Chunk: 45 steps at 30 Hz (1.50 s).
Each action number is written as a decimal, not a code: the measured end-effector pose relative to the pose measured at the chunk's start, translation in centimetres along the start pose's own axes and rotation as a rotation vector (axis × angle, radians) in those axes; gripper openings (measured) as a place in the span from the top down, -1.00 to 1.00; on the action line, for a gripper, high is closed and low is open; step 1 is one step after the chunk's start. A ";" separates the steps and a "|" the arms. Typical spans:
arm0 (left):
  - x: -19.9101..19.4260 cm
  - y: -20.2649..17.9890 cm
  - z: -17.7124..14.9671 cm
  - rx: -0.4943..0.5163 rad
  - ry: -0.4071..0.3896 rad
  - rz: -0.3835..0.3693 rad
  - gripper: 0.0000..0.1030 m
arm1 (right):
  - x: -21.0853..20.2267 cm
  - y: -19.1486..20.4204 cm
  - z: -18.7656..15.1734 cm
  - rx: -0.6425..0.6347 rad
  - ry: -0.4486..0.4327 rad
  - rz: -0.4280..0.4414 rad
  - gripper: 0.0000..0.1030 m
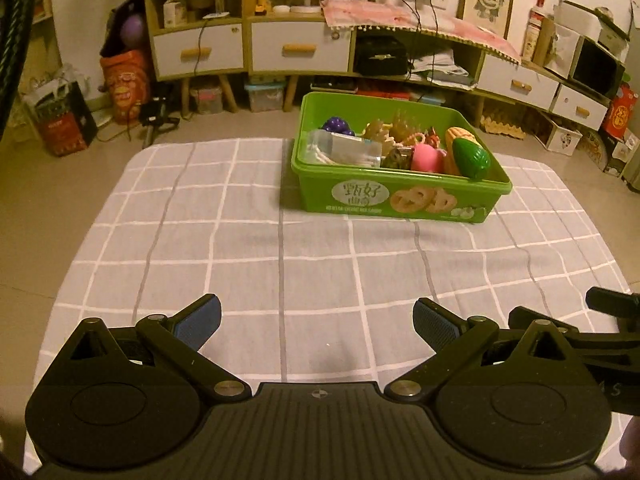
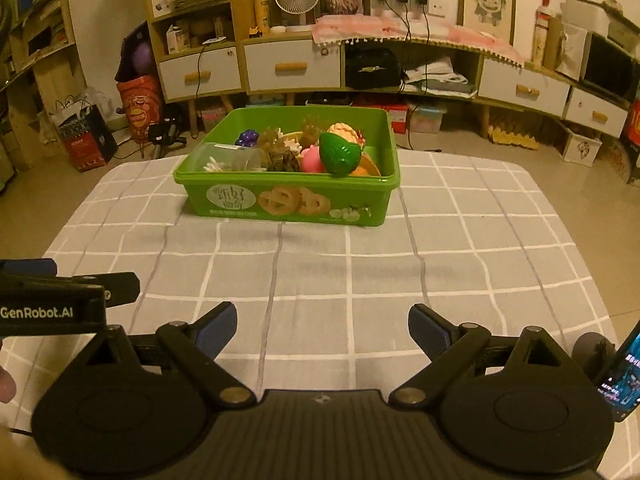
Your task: Organize rigid objects
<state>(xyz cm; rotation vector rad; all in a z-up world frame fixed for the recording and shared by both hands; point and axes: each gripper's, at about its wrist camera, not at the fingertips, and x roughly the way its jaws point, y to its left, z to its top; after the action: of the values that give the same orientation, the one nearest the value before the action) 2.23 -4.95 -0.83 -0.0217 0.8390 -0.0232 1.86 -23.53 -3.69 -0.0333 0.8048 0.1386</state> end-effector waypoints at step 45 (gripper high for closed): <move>-0.3 0.1 -0.2 -0.015 0.031 0.008 -0.96 | 0.0 0.2 0.0 0.001 0.009 -0.008 -0.61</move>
<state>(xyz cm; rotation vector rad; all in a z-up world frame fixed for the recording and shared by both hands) 1.88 -4.88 -0.74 -0.0323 0.8700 -0.0100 1.83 -23.37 -3.66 -0.0367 0.8138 0.1305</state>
